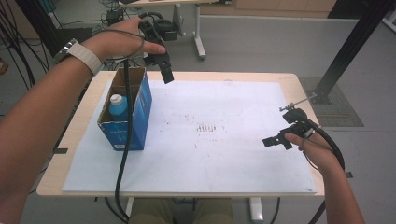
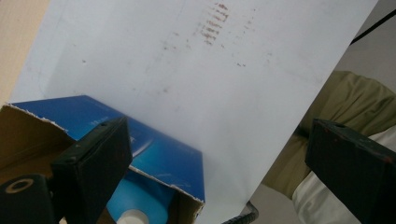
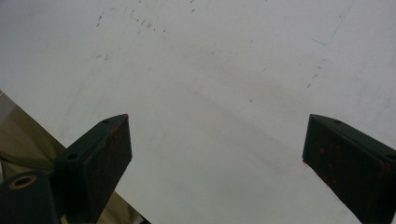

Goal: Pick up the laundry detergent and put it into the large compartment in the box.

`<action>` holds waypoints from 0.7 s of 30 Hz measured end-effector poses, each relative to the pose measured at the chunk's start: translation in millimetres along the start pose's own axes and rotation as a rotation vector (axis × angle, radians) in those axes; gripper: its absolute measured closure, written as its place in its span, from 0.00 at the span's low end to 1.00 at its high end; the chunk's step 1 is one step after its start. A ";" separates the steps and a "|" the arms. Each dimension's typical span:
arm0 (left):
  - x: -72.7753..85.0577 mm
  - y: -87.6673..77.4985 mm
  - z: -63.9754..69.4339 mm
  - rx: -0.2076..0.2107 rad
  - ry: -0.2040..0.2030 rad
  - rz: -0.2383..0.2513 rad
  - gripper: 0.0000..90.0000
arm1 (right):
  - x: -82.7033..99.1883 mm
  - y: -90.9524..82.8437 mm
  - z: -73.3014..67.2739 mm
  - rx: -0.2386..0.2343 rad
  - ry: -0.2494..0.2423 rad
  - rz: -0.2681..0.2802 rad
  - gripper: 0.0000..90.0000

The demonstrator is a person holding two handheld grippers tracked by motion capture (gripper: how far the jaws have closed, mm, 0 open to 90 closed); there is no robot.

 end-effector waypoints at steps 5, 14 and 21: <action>-4.9 10.4 2.0 0.008 0.039 -0.002 0.09 | 0.5 0.1 0.0 0.001 0.001 0.001 0.09; -15.4 27.0 8.6 0.010 0.093 0.001 0.09 | -0.5 2.8 -1.6 -0.002 0.000 -0.002 0.09; -23.7 41.2 14.3 0.011 0.120 -0.017 0.09 | 1.5 2.2 -2.1 -0.001 -0.002 0.004 0.09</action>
Point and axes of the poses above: each handheld gripper's, and its own axes: y roughly forward along the jaws, x roughly out of its underside, z roughly to its right, the point moved 10 cm from there along y, roughly forward along the jaws, and after that the axes turned 15 degrees about -z, right-handed, at the moved point
